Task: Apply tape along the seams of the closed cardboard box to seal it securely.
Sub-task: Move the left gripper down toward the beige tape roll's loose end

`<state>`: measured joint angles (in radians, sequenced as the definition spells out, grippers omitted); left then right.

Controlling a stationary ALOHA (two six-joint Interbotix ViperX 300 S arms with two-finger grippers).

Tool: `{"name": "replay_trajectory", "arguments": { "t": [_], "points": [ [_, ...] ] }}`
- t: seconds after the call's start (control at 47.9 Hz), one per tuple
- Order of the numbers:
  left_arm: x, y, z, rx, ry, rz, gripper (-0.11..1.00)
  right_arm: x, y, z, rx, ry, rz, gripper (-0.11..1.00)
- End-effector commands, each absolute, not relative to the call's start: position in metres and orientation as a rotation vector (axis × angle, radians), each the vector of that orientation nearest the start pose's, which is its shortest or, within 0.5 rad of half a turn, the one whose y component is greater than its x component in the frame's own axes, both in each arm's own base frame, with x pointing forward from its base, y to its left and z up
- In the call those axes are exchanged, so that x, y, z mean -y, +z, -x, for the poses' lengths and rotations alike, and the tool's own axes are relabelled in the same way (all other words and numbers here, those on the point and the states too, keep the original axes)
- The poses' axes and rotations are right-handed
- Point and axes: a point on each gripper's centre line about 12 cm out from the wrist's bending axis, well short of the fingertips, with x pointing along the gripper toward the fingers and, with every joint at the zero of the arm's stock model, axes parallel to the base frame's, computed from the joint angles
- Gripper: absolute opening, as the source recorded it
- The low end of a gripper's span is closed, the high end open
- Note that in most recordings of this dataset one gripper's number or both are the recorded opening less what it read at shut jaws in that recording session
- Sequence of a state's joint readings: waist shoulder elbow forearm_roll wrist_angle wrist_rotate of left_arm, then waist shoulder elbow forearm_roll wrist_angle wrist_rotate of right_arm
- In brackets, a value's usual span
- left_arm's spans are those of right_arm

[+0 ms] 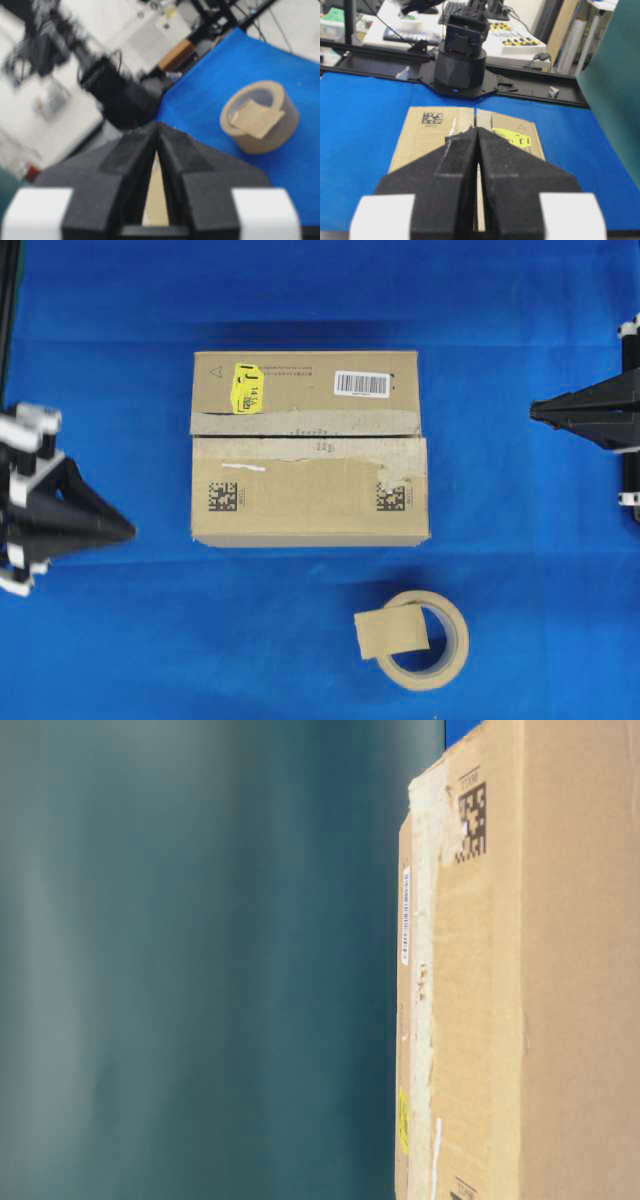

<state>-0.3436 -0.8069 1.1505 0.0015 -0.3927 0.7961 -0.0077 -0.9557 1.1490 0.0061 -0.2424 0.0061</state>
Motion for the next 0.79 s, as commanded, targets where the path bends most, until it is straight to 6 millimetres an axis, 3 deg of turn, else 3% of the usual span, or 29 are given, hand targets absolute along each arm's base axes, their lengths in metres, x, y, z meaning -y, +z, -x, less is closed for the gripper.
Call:
{"name": "replay_trajectory", "arguments": {
  "t": [0.0,0.125,0.167,0.355,0.606,0.773],
  "points": [
    [0.092,0.283,-0.220,0.211,-0.351,-0.888,0.22,0.002,0.309,-0.204,0.086,-0.012,-0.015,0.00],
    [0.111,0.265,-0.232,0.184,-0.427,-1.024,0.60,0.002,0.312,-0.205,0.095,-0.012,-0.013,0.00],
    [0.116,0.259,-0.239,0.169,-0.447,-1.062,0.68,0.002,0.313,-0.205,0.097,-0.012,-0.015,0.00],
    [0.136,0.230,-0.282,0.069,-0.504,-1.135,0.58,0.004,0.315,-0.205,0.101,-0.019,-0.005,0.00],
    [0.165,0.188,-0.351,-0.022,-0.554,-1.186,0.57,0.004,0.312,-0.206,0.091,-0.020,-0.004,0.00],
    [0.177,0.170,-0.385,-0.031,-0.563,-1.253,0.57,0.004,0.308,-0.209,0.074,-0.018,-0.001,0.00]
  ]
}}
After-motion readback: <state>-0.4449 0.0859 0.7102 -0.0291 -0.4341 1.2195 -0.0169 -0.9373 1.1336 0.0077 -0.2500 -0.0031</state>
